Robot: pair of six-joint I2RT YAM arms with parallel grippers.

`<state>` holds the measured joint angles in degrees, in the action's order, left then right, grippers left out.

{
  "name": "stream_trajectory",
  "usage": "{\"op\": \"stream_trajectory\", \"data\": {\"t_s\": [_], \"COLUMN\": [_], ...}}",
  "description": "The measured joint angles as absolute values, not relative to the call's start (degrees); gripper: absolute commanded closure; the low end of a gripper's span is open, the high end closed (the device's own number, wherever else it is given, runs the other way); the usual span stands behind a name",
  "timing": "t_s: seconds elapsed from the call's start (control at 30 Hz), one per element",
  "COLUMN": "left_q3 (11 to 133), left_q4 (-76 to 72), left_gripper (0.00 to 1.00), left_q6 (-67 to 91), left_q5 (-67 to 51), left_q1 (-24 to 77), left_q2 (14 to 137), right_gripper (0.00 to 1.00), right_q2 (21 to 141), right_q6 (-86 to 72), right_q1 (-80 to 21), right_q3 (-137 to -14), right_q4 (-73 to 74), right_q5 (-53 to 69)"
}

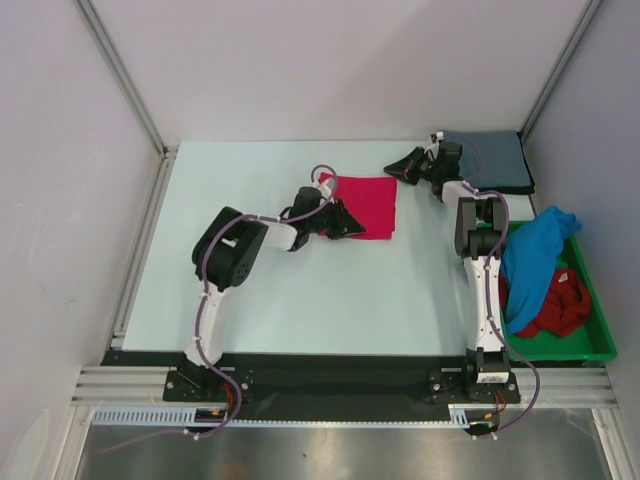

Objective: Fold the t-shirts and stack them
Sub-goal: Fold the tshirt

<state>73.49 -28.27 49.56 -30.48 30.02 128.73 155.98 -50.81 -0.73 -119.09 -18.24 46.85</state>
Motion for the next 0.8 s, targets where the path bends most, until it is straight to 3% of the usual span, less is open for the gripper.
{"op": "stream_trajectory", "data": {"t_s": [0.17,0.3,0.6,0.73,0.8], "left_q3": [70.59,68.05,44.71,35.24,33.12], "left_q4": [-23.83,-21.02,-29.71,-33.12,-33.52], "left_gripper": [0.53,0.45,0.36,0.24,0.24], "left_q6": [47.90,45.91,51.83,58.85,62.41], "left_q5": [-30.61,-29.95,-25.91,-18.11,-12.49], "left_q1": [28.47,27.33,28.53,34.89,39.75], "left_q2": [121.16,111.77,95.11,94.37,93.89], "right_gripper": [0.74,0.55,0.45,0.44,0.42], "right_q2": [155.04,148.86,114.15,101.60,97.95], "right_q6": [-44.77,-38.02,-27.73,-26.92,-26.92], "right_q1": [-0.73,-0.80,-0.97,-1.43,-2.09], "right_q3": [-122.50,-119.79,-90.91,-75.24,-68.93], "right_q4": [-7.14,3.79,12.82,12.21,12.53], "right_q5": [44.07,39.83,29.41,27.57,26.41]}}
